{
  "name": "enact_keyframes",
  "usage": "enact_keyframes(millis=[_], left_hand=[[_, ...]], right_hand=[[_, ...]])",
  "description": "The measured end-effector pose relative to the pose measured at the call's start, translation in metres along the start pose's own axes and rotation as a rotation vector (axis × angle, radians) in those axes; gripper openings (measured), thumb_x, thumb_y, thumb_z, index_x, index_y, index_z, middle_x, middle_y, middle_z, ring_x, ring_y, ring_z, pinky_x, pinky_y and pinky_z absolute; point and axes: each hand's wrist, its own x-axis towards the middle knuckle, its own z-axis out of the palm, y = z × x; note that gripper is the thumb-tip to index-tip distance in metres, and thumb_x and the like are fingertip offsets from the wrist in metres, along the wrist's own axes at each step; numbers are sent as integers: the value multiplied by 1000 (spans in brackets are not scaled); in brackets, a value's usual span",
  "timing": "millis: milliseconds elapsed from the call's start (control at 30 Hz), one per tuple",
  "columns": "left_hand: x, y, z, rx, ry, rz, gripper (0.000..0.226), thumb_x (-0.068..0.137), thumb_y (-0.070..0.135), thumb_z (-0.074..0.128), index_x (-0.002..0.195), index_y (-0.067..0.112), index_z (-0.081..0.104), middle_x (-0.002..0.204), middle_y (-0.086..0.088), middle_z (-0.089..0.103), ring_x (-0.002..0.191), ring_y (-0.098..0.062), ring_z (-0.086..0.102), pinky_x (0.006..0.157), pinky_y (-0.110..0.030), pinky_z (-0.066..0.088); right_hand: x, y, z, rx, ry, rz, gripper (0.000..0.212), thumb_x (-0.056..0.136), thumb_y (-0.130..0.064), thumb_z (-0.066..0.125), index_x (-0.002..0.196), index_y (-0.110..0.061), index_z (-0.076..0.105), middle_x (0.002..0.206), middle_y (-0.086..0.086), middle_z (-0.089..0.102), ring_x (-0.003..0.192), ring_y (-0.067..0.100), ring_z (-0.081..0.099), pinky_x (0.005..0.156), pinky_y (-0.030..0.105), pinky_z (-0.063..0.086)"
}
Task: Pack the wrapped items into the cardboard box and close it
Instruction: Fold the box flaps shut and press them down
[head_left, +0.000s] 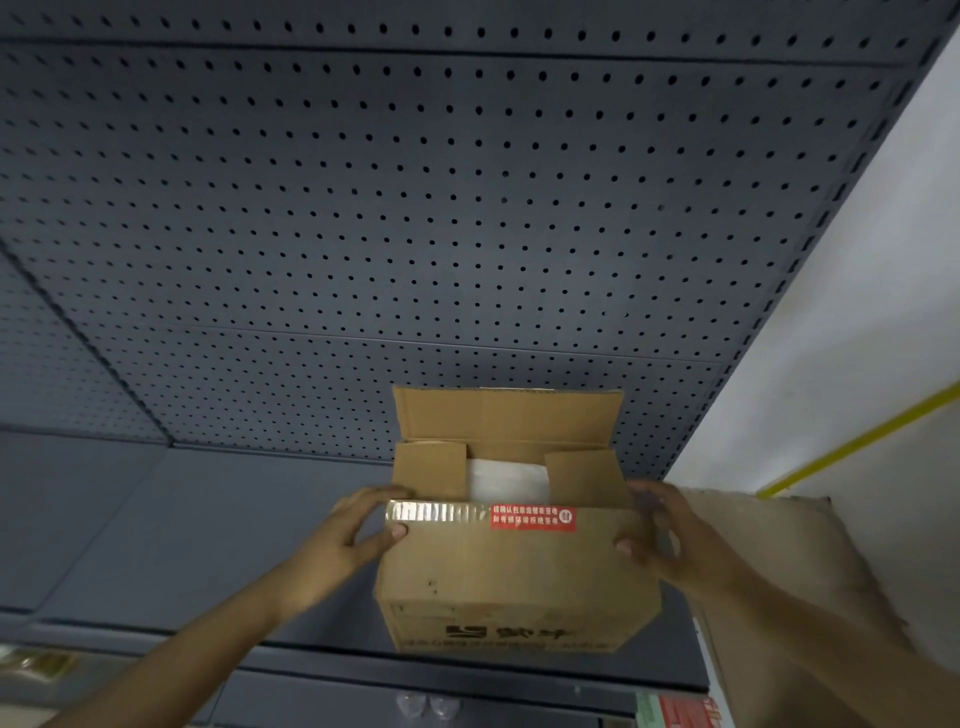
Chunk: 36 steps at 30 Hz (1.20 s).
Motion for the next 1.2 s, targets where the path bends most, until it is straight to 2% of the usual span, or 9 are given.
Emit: enact_keyframes(millis=[133, 233, 400, 567, 733, 867, 967, 1067, 1200], left_hand=[[15, -12, 4, 209, 102, -146, 118, 52, 88, 50, 141, 49, -16, 152, 25, -12, 142, -9, -16, 115, -52, -4], [28, -18, -6, 209, -4, -202, 134, 40, 93, 54, 129, 53, -38, 149, 22, -33, 138, -12, -33, 113, -54, -17], [56, 5, -23, 224, -145, -156, 156, 43, 61, 85, 127, 47, -45, 152, 10, -33, 140, -13, -32, 114, -51, -21], [66, 13, -28, 236, -160, -40, 163, 41, 53, 91, 129, 45, -45, 151, 20, -15, 144, -11, -10, 117, -51, -15], [51, 7, -26, 291, -39, 79, 150, 47, 61, 85, 141, 43, -29, 155, 12, 10, 143, -9, 8, 119, -49, 4], [35, -1, -26, 458, -115, 208, 95, 77, 63, 63, 146, 50, 0, 157, 15, 9, 146, -6, -13, 119, -47, -9], [34, -2, -21, 652, -186, 250, 73, 92, 55, 44, 151, 37, 5, 160, 13, -8, 139, 1, -32, 116, -34, -23], [35, 7, -8, 731, -202, 202, 71, 94, 57, 22, 153, 22, 3, 159, 7, -10, 143, -5, -23, 115, -30, -22], [26, 12, 29, 622, -85, 116, 88, 78, 70, -3, 151, 22, -9, 153, 4, -24, 144, -13, -25, 113, -26, -20]], right_hand=[[28, 15, -2, -213, -9, 125, 147, 27, -95, 57, 144, -43, -16, 158, -2, 9, 144, 21, 13, 116, 47, 21], [43, 9, -7, -387, -55, 158, 153, 25, -89, 65, 129, -46, -39, 159, -3, -20, 146, 28, -13, 118, 55, 5], [65, -27, -9, -778, -59, -58, 165, 36, -66, 83, 125, -36, -52, 142, 4, -52, 131, 36, -46, 111, 59, -19], [85, -44, -7, -974, -172, -192, 170, 31, -63, 86, 128, -31, -49, 150, 11, -39, 134, 37, -40, 110, 63, -20], [64, -36, -4, -968, -93, -294, 153, 44, -59, 84, 143, -30, -30, 152, 7, 19, 145, 29, 10, 114, 60, -13], [42, -11, 4, -826, -188, -299, 96, 83, -47, 62, 142, -49, -14, 155, -5, 9, 146, 21, 8, 116, 50, -15], [40, 4, 11, -827, -245, -264, 59, 84, -71, 14, 129, -61, -23, 160, -7, 2, 148, 19, 2, 115, 44, -16], [39, 10, 21, -811, -211, -283, 86, 68, -75, -24, 146, -44, -2, 161, -7, 2, 148, 15, -3, 116, 40, -13], [34, 15, 35, -709, -175, -274, 89, 77, -71, -18, 150, -31, 13, 161, -4, 3, 145, 13, -14, 119, 37, 3]])
